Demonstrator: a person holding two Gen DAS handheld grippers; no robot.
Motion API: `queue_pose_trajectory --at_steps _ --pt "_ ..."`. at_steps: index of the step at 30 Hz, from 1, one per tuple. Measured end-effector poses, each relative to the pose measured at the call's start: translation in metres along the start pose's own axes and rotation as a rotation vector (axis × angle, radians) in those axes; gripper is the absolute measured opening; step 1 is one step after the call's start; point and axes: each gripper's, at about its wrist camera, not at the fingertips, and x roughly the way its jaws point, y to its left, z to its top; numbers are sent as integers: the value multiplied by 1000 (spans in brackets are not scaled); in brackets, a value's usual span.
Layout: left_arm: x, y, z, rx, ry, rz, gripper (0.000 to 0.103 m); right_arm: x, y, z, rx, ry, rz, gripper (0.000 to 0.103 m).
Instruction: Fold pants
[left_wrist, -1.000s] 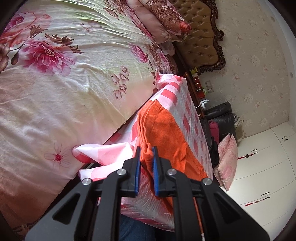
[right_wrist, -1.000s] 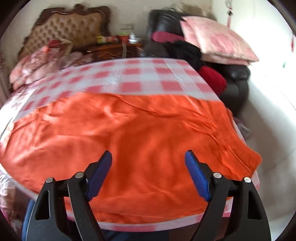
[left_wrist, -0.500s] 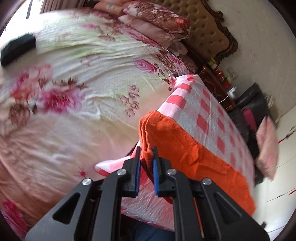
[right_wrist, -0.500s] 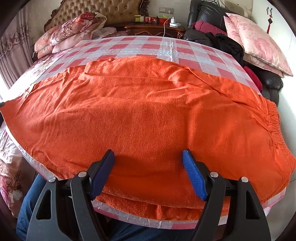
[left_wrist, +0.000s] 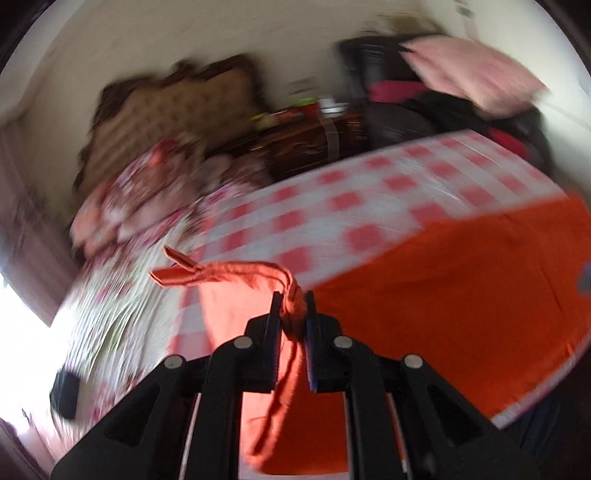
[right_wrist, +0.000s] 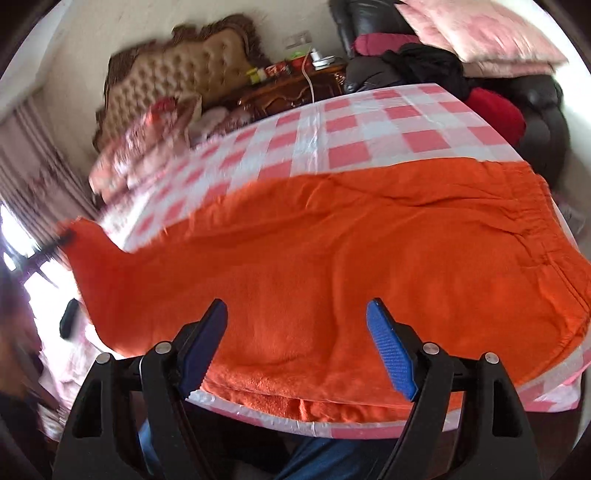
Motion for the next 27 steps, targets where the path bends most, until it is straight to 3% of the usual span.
queue_pose_trajectory --at_steps 3,6,13,16,21,27 --pt "11 -74 -36 104 -25 -88 11 -2 -15 4 81 28 79 77" --pt "23 -100 -65 106 -11 -129 11 2 -12 8 85 68 119 77" --pt "13 -83 -70 10 -115 -110 11 58 50 40 41 256 271 77" --pt "11 -80 -71 -9 -136 -105 11 90 81 54 15 343 290 77" --pt "-1 -73 -72 -37 -167 -120 11 148 124 73 -24 467 249 77" --pt "-9 -62 -74 -71 -198 -141 11 180 150 80 -66 501 195 76"
